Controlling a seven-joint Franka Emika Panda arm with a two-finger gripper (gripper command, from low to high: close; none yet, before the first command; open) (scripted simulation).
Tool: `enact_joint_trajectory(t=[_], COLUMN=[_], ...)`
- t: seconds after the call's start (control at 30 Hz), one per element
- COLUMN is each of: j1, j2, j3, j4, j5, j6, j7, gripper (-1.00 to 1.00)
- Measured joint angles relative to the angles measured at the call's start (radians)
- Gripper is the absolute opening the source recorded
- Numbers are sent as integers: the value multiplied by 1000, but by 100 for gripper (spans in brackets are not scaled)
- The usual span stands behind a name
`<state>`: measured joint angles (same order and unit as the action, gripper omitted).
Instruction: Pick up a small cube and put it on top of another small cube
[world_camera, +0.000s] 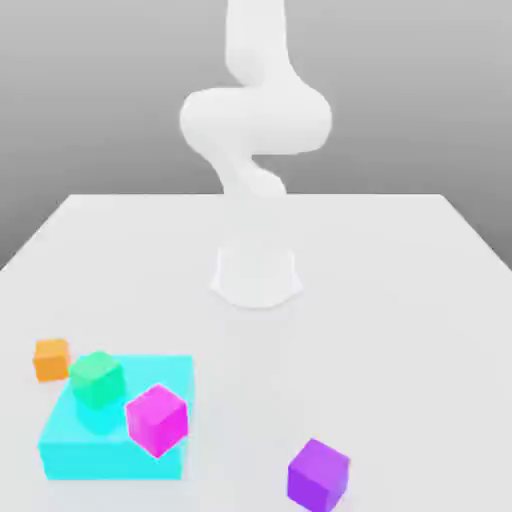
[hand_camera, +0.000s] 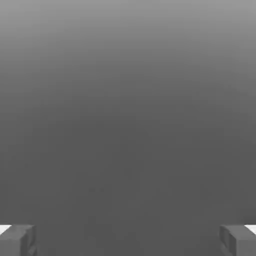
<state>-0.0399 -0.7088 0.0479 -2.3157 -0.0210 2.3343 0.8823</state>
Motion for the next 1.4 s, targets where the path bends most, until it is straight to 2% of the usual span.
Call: enact_joint_trajectory(t=[0.27, 0.53, 0.7, 0.87, 1.03, 1.07, 1.27, 1.4], j1=[-108, -153, -140, -117, -50, -39, -33, -73], j2=[296, 588, 764, 926, 1106, 1129, 1140, 1035], j3=[140, 216, 225, 233, 154, 140, 133, 187], j4=[-51, -100, -133, -167, -140, -135, -133, -155], j5=[-87, -185, -207, -161, -238, -250, -257, -188], j6=[112, 219, 291, 371, 504, 521, 532, 452], j7=[281, 565, 715, 813, 894, 904, 909, 858], gripper=[0, 0, 0, 0, 0, -100, -100, -100])
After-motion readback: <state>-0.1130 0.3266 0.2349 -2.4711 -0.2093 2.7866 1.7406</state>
